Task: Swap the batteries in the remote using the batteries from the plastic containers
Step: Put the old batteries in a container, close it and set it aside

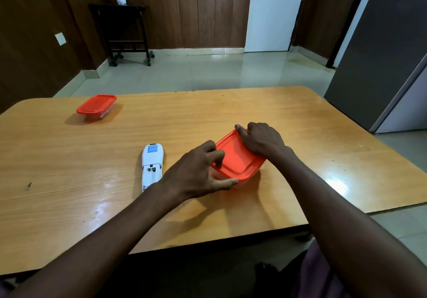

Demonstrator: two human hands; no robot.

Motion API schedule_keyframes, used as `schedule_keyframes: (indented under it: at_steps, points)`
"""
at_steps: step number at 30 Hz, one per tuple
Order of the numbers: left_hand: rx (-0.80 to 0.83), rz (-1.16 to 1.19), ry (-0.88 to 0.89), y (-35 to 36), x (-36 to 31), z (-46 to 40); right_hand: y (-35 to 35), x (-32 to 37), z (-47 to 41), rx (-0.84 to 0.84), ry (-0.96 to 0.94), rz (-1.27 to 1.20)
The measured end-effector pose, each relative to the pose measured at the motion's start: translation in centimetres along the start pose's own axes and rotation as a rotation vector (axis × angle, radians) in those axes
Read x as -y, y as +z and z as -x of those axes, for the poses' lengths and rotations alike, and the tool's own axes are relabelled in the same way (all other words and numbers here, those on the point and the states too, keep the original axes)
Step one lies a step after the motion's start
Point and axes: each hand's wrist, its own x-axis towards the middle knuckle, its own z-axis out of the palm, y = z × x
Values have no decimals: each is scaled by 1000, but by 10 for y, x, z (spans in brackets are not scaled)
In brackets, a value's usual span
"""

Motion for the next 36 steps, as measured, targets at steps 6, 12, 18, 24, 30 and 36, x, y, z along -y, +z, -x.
schedule_keyframes:
  at_steps: [6, 12, 18, 24, 30, 36]
  points:
    - [39, 0, 36, -6, 5, -5, -3, -2, -5, 207, 185, -179]
    - [59, 20, 11, -8, 6, -6, -2, -6, -1, 167, 214, -124]
    - [116, 1, -97, -17, -3, -10, 3, 0, 0, -42, -203, -29]
    - [206, -52, -147, -17, -10, -15, 0, 5, 3, -113, -185, 18]
    - [262, -80, -163, -16, -19, -20, -4, 3, -6, 196, 135, -105]
    - [287, -105, -155, -17, -21, -20, -9, 2, -7, 335, 260, -205]
